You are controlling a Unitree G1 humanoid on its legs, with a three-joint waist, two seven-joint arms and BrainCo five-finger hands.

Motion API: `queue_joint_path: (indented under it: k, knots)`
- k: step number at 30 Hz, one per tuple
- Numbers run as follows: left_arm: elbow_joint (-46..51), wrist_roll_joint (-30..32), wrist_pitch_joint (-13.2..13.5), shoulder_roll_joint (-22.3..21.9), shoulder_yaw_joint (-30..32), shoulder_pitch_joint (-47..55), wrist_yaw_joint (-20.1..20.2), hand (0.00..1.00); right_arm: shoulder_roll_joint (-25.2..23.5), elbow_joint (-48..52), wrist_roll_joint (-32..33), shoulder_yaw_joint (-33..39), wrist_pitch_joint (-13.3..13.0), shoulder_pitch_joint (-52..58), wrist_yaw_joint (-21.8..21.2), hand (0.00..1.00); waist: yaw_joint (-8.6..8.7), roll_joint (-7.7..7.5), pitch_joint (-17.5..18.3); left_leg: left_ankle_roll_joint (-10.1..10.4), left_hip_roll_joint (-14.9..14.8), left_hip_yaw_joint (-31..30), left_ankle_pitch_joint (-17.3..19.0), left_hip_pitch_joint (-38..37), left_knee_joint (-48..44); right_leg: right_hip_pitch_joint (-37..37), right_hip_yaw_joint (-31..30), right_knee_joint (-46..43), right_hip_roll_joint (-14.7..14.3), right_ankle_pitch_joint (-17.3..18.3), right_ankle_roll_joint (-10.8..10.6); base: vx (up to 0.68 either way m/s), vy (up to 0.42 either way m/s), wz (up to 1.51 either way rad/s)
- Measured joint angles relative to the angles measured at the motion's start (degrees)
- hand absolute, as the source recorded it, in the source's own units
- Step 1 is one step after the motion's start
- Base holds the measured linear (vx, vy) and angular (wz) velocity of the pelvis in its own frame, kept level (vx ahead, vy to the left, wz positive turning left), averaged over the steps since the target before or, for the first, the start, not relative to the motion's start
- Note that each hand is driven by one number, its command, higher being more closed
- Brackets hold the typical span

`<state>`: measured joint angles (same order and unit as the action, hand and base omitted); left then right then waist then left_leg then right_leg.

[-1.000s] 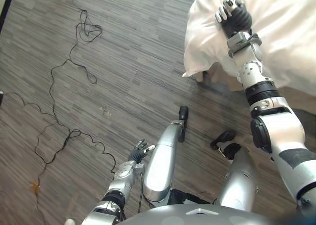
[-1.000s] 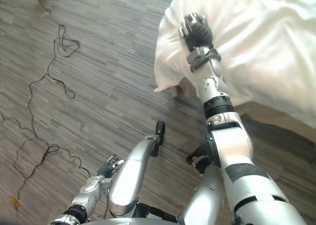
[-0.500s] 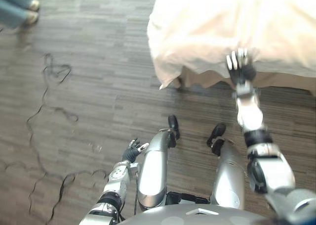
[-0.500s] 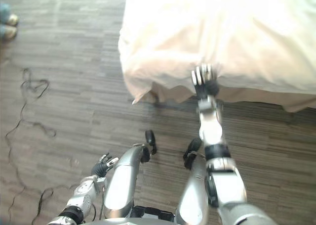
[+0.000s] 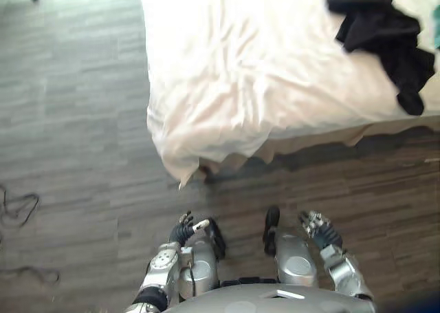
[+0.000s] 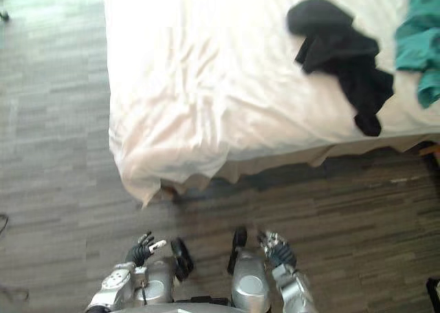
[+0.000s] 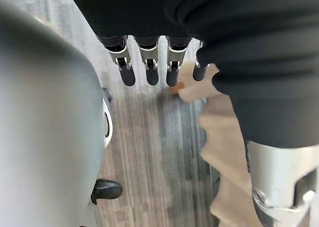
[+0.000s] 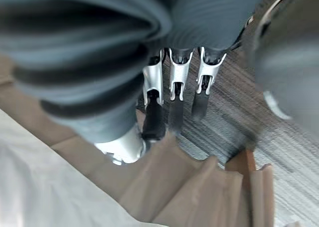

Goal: Tidy the bed and pick cloth on bed and put in laundry

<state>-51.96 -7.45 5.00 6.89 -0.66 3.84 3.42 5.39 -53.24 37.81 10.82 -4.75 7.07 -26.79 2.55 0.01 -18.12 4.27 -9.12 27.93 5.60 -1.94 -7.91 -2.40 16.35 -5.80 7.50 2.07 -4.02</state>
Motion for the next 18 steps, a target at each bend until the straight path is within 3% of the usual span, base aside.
queue_joint_path:
  k: [4,7,10,11,14,16,17,18]
  knots:
    - [-1.7,2.0,-1.4,-0.3,0.9,0.1,0.4,0.0,0.1,-2.4,-8.7,0.7,-2.0,1.4,1.3,0.0,0.18,0.56,2.6,0.5,-0.1,3.2,0.3,-3.9,0.2,3.8,-3.5,4.7,-1.3,-2.1,-0.2,0.08,-0.014,-0.49]
    - [-2.4,1.9,-1.9,-0.6,1.8,0.1,0.5,0.0,0.1,-3.2,-14.2,0.7,-4.0,2.1,2.4,0.0,0.12,0.6,2.6,0.8,-1.1,2.2,1.5,-4.5,-6.5,5.4,-8.3,6.0,-1.5,-3.2,0.2,-0.01,-0.004,-0.78]
    - [-3.0,2.1,-1.3,-1.8,5.4,0.6,0.8,0.0,1.5,-4.4,-15.0,0.5,-5.4,2.1,3.2,0.0,-0.45,1.17,3.1,-1.5,-1.2,-8.7,4.9,-2.4,-16.1,5.0,-17.5,5.6,-2.6,-3.7,0.3,-0.04,0.088,-1.58]
    - [-3.1,1.9,-0.2,-2.5,6.2,2.1,1.2,0.0,2.9,-5.1,-15.2,-0.2,-5.8,1.5,3.5,0.0,-1.03,3.18,4.3,-1.9,0.2,-18.0,8.3,-2.6,-16.5,2.9,-24.1,5.9,-4.9,-4.2,0.1,-0.07,0.207,-2.02]
    - [-4.1,1.9,0.5,-1.9,6.2,3.1,1.5,0.0,4.7,-5.1,-15.4,-0.5,-6.8,1.6,3.7,0.0,-0.98,4.29,5.1,-2.7,2.3,-25.9,11.7,-6.4,-12.0,0.0,-32.2,5.8,-7.9,-4.8,-0.3,-0.07,0.176,-1.93]
    - [-5.3,1.9,0.9,-1.7,6.0,3.0,2.4,0.0,5.4,-5.2,-15.4,0.0,-7.0,2.1,4.3,0.0,0.66,4.13,6.8,-3.2,3.1,-25.8,13.4,-7.6,-7.0,-2.4,-33.5,7.5,-8.0,-5.6,0.0,-0.09,0.203,-1.11]
    - [-5.6,1.9,1.0,-1.5,5.5,2.4,3.0,0.0,5.0,-5.3,-15.4,0.8,-7.0,2.7,4.6,0.0,1.42,3.28,6.7,-2.1,3.2,-24.0,14.5,-8.4,-5.0,-3.6,-33.5,7.4,-7.7,-7.2,0.0,-0.11,0.201,-0.83]
    - [-6.2,1.6,0.8,-1.0,5.5,1.4,3.8,0.0,3.3,-5.7,-14.9,1.8,-7.3,3.8,5.2,0.0,1.07,1.07,5.9,-1.9,4.4,-21.1,14.9,-10.0,-4.0,-4.3,-33.7,6.6,-6.7,-11.1,-0.1,-0.16,0.183,-1.02]
